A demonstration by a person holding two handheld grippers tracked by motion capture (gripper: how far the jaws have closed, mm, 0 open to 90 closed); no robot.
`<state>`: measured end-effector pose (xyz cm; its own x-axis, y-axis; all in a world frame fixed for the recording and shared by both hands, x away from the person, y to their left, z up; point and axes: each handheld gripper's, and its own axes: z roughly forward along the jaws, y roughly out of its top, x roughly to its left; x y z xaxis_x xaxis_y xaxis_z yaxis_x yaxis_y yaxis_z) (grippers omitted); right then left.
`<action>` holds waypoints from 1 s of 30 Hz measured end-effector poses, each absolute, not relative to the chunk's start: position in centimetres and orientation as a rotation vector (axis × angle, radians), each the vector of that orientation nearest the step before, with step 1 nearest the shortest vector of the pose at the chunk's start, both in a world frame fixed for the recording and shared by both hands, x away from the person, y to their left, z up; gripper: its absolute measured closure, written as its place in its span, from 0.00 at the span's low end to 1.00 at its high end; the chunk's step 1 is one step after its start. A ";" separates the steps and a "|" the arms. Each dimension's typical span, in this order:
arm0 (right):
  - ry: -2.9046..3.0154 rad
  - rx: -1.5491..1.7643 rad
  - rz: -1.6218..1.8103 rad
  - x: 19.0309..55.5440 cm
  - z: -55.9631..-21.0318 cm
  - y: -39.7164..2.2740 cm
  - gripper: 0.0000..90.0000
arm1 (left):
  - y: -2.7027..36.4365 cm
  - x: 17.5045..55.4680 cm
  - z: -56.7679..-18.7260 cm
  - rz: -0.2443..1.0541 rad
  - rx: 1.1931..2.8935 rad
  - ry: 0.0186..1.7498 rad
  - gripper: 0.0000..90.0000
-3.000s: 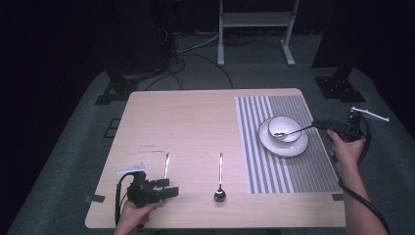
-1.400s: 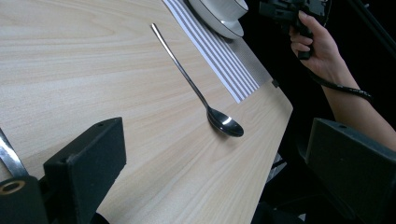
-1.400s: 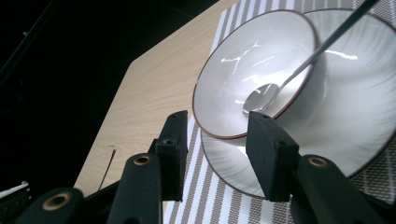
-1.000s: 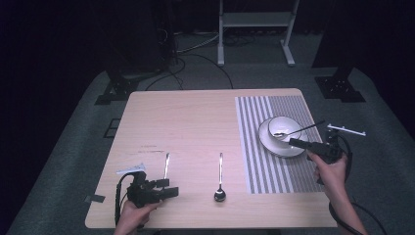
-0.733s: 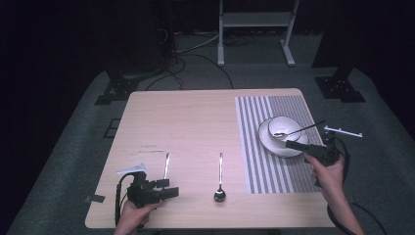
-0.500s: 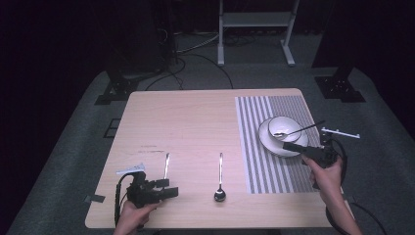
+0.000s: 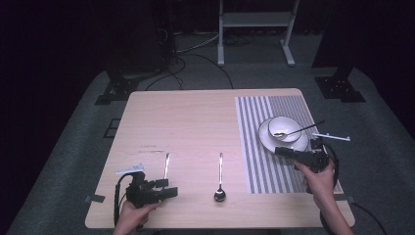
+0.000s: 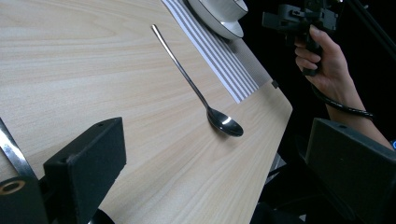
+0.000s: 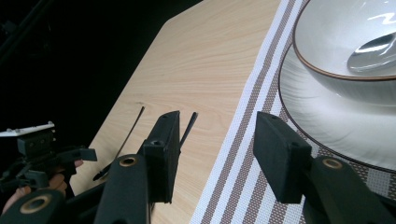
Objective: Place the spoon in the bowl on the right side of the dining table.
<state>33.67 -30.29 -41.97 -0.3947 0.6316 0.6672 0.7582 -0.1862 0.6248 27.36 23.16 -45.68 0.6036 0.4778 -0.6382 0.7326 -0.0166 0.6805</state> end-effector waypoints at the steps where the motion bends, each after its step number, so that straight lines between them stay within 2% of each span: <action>1: -1.924 -1.655 -1.643 33.6 -42.0 -30.2 0.55 | 23.1 27.3 -45.7 -0.272 1.660 1.018 0.04; 30: -1.971 -1.586 -1.675 30.6 -43.7 -28.1 0.54 | 23.3 27.1 -45.8 -0.272 1.652 1.026 0.04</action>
<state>30.61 -28.13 -43.74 -0.4493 0.6177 0.6454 0.7364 -0.1529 0.6590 27.15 23.32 -45.79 0.5957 0.4802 -0.6438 0.7361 -0.0056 0.6769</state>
